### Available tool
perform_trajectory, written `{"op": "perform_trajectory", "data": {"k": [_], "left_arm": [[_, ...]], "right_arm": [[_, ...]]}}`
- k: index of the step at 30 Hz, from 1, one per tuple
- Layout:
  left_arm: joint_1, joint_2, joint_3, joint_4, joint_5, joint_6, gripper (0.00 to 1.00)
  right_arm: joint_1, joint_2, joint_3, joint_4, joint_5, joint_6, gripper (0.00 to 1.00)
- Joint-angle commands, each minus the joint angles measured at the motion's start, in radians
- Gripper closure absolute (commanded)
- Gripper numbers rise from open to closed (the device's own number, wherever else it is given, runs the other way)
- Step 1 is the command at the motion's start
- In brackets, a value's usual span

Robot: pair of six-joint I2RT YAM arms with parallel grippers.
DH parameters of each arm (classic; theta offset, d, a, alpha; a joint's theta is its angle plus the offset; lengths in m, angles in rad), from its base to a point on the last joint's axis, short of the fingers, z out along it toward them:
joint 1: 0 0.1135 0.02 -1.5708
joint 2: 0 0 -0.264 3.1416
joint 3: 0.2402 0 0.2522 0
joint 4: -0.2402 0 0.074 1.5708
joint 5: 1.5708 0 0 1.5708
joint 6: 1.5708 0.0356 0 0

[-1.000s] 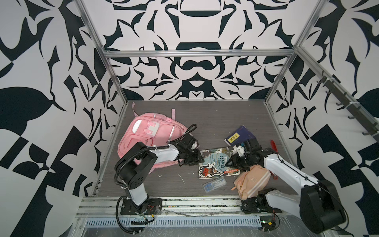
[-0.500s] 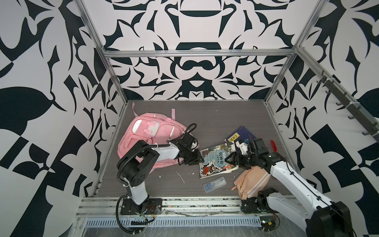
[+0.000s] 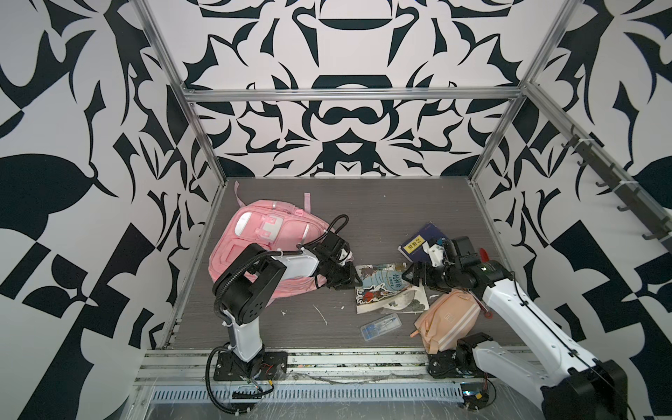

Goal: Pack books, pencil case, and school supplies into a backpack
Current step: Close the student bag at the center of the table, then pick up the book from the center of the table.

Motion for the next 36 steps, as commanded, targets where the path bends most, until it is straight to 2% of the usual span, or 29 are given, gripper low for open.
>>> {"op": "perform_trajectory", "data": {"k": [1,5,9,16,20,25,30,33,36], "left_arm": [[0.009,0.077,-0.008,-0.093,-0.078,0.035,0.65],[0.016,0.092,-0.002,-0.098,-0.077,0.047,0.65],[0.018,0.104,0.0,-0.107,-0.08,0.065,0.65],[0.019,0.125,-0.002,-0.127,-0.098,0.098,0.66],[0.022,0.141,0.034,-0.172,-0.12,0.154,0.66],[0.023,0.198,0.169,-0.277,-0.146,0.25,0.66],[0.041,0.288,0.304,-0.314,-0.146,0.269,0.69],[0.048,0.344,0.438,-0.374,-0.157,0.293,0.69],[0.053,0.336,0.54,-0.461,-0.189,0.324,0.66]], "right_arm": [[0.009,0.014,0.017,0.029,0.01,0.02,0.14],[0.01,0.122,0.115,-0.114,0.174,-0.013,0.14],[-0.014,0.214,0.207,-0.18,0.311,-0.04,0.13],[-0.061,0.353,0.351,-0.176,0.289,-0.166,0.1],[-0.072,0.524,0.4,-0.163,0.223,-0.27,0.1],[-0.168,0.634,0.391,-0.068,0.16,-0.273,0.1],[-0.209,0.774,0.456,-0.065,0.178,-0.322,0.09],[-0.224,0.814,0.467,-0.043,0.196,-0.362,0.09],[-0.244,0.861,0.47,-0.035,0.147,-0.39,0.1]]}}
